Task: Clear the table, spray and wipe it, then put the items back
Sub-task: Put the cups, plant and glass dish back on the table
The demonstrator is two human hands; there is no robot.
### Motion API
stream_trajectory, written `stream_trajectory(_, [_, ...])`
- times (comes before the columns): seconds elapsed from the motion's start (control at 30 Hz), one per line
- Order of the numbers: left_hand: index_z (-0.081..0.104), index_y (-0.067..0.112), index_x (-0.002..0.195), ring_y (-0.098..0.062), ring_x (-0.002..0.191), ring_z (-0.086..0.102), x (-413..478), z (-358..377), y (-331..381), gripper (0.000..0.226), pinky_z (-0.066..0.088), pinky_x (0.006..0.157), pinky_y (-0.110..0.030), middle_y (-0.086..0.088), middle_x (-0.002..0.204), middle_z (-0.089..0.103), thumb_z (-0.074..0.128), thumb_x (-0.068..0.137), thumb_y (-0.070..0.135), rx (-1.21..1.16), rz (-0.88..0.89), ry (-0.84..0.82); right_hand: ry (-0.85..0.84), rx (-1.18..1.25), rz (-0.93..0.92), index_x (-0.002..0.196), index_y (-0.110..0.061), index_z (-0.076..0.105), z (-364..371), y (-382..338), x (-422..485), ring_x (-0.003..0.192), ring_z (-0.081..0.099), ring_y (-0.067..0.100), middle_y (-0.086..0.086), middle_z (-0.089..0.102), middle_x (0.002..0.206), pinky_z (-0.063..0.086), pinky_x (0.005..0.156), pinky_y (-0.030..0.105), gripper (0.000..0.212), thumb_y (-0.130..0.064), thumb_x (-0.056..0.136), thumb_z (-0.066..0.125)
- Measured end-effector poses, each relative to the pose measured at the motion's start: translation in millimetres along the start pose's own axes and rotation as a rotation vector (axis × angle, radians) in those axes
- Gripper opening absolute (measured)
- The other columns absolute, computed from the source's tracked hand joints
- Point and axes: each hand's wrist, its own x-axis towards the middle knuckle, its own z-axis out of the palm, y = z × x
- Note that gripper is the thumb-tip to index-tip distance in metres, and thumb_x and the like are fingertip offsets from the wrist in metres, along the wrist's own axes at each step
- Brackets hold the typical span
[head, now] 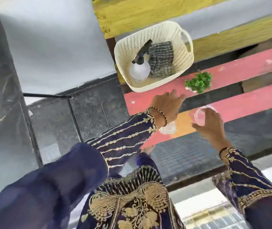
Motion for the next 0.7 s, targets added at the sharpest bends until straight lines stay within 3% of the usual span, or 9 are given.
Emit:
stream_trajectory(0.17, [0.025, 0.033, 0.148, -0.032, 0.115, 0.055, 81.5, 23.0, 18.8, 0.069, 0.054, 0.074, -0.036, -0.017, 0.151, 0.028, 0.055, 0.091, 0.011, 0.099, 0.141, 0.055, -0.007, 0.025, 0.054, 0.156, -0.013, 0.028, 6.6, 31.5, 25.2, 0.141, 0.03, 0.046, 0.018, 0.027, 0.16, 0.03, 0.11, 0.063, 0.105, -0.033, 0.073, 0.09])
stream_trajectory(0.3, [0.018, 0.034, 0.15, -0.036, 0.119, 0.052, 131.3, 40.0, 29.0, 0.081, 0.056, 0.08, -0.035, -0.023, 0.155, 0.014, 0.057, 0.087, 0.0, 0.211, 0.224, 0.057, -0.052, 0.088, 0.065, 0.162, -0.025, 0.018, 9.1, 40.7, 40.1, 0.142, 0.029, 0.047, 0.017, 0.022, 0.163, 0.033, 0.108, 0.067, 0.111, -0.036, 0.076, 0.088])
stream_trajectory(0.53, [0.042, 0.019, 0.137, -0.031, 0.111, 0.056, 173.1, 55.5, 30.3, 0.041, 0.054, 0.091, -0.036, -0.022, 0.145, 0.032, 0.043, 0.098, 0.007, 0.24, 0.285, 0.044, -0.05, 0.117, 0.01, 0.157, -0.024, 0.032, 17.4, 42.6, 51.3, 0.135, 0.03, 0.048, 0.02, 0.028, 0.152, 0.052, 0.094, 0.063, 0.103, -0.029, 0.072, 0.09])
stream_trajectory(0.7, [0.051, 0.012, 0.128, -0.025, 0.099, 0.061, 157.9, 53.2, 20.0, 0.032, 0.055, 0.082, -0.03, -0.018, 0.133, 0.044, 0.045, 0.097, 0.007, 0.221, 0.323, 0.101, -0.061, 0.084, 0.034, 0.15, -0.026, 0.037, 18.1, 30.1, 47.1, 0.134, 0.034, 0.045, 0.017, 0.032, 0.147, 0.056, 0.088, 0.058, 0.102, -0.033, 0.065, 0.093])
